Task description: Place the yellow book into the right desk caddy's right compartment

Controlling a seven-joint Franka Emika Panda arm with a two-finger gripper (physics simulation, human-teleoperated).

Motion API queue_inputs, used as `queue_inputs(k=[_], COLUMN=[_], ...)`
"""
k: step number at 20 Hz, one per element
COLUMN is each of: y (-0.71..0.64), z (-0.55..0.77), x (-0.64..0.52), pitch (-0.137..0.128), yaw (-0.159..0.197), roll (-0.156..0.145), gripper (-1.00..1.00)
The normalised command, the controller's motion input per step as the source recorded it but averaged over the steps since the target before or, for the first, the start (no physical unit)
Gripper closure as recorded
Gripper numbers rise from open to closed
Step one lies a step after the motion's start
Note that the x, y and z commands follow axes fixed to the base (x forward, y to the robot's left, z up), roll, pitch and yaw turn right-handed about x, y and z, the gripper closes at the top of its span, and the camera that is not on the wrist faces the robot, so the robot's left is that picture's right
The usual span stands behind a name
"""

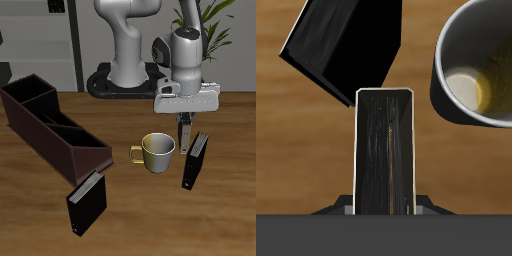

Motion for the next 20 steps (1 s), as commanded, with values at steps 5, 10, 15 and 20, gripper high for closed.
queue_inputs(k=[5,10,15,20], y=[-0.01,-0.17,-0.35,-0.36], z=[0.46,0.45,0.41,0.27], x=[-0.36,-0.25,-0.17,-0.19], pitch=[-0.075,-0.047,-0.043,-0.030], yaw=[0.012,-0.003,-0.034,-0.038], roll=[0.018,-0.009,-0.031,-0.043], gripper=[1.00,1.00,1.00,1.00])
